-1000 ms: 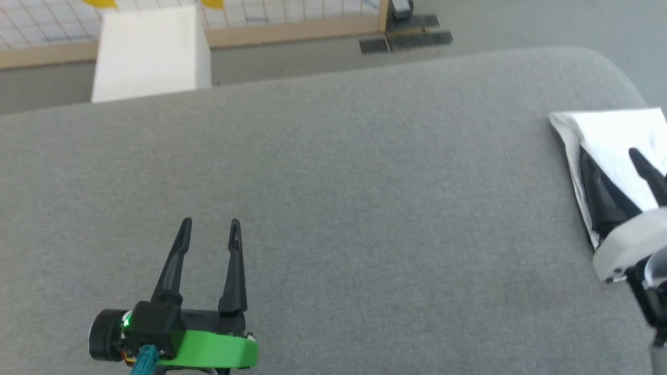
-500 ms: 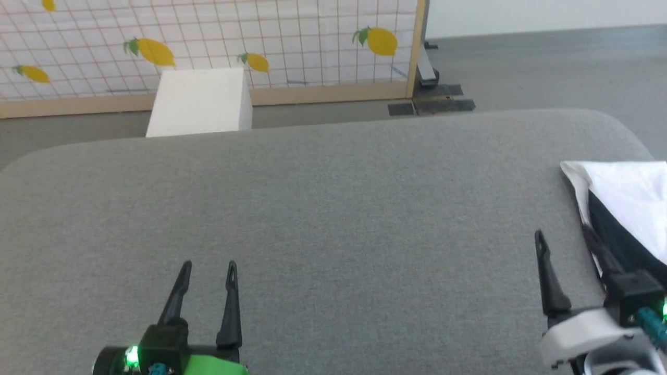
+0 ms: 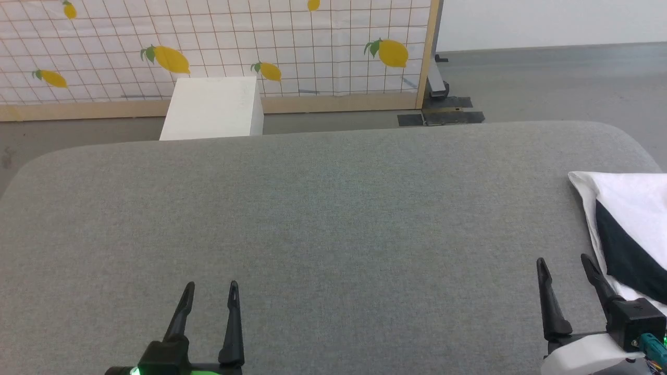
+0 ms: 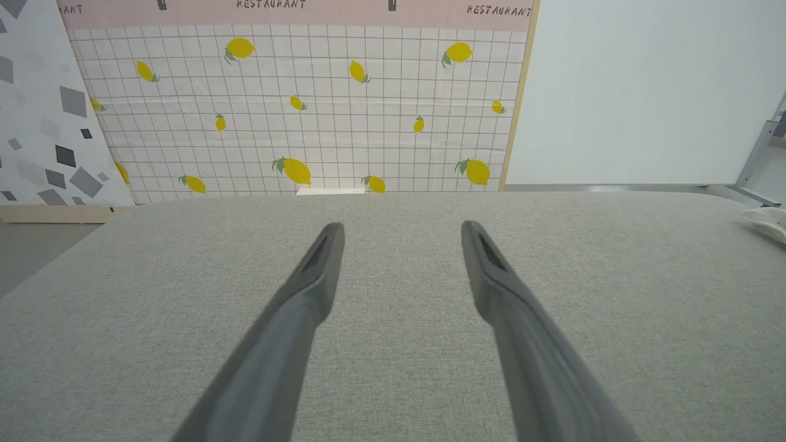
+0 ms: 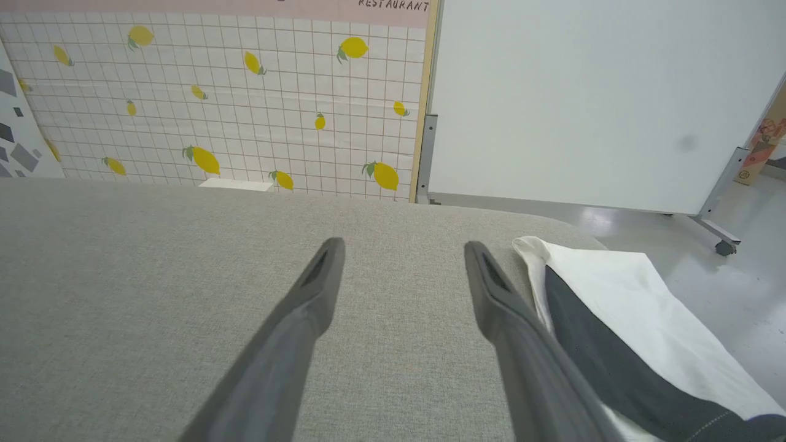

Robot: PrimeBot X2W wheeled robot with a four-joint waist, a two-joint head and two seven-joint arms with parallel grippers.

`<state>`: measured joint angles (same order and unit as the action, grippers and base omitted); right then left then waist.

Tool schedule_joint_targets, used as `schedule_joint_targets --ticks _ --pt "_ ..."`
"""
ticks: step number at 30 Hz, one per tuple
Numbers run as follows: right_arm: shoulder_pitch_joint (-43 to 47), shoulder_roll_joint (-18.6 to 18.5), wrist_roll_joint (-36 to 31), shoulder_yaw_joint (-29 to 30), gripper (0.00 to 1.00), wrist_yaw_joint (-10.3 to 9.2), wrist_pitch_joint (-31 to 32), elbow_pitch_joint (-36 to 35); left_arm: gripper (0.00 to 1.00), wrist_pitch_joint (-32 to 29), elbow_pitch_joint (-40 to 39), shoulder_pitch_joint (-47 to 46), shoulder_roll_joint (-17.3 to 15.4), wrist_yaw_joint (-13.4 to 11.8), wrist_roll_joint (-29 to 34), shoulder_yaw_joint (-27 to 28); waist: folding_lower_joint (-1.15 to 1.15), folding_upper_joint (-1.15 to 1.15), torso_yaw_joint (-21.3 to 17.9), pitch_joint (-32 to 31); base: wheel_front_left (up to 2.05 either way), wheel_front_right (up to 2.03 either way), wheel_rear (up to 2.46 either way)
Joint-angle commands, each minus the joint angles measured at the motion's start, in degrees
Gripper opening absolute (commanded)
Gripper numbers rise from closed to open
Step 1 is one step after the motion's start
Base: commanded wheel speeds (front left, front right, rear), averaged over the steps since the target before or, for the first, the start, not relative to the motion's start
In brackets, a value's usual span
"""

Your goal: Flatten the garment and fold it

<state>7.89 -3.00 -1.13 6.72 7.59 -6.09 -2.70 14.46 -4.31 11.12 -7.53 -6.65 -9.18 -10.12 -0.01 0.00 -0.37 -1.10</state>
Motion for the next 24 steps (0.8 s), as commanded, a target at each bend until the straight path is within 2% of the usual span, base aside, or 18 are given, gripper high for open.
schedule_joint_targets --ticks 1,2,24 --pt "0.07 0.12 0.43 -0.02 1.00 -0.10 -0.55 0.26 1.00 0.43 -0.15 0.37 0.10 0.36 -0.39 -0.15 0.01 0.00 -0.06 0.43 0.00 0.00 0.00" --pt "0.00 0.00 0.18 -0.01 0.00 0.00 0.03 0.18 0.00 -0.02 0.02 -0.03 0.03 0.12 -0.04 -0.08 0.01 0.00 -0.02 0.26 0.00 0.00 0.00" --pt "-1.11 0.01 0.31 -0.94 0.00 -0.01 0.91 0.53 0.00 -2.07 0.65 -1.59 0.68 1.04 1.30 1.40 0.01 0.00 0.04 0.39 0.00 0.00 0.00"
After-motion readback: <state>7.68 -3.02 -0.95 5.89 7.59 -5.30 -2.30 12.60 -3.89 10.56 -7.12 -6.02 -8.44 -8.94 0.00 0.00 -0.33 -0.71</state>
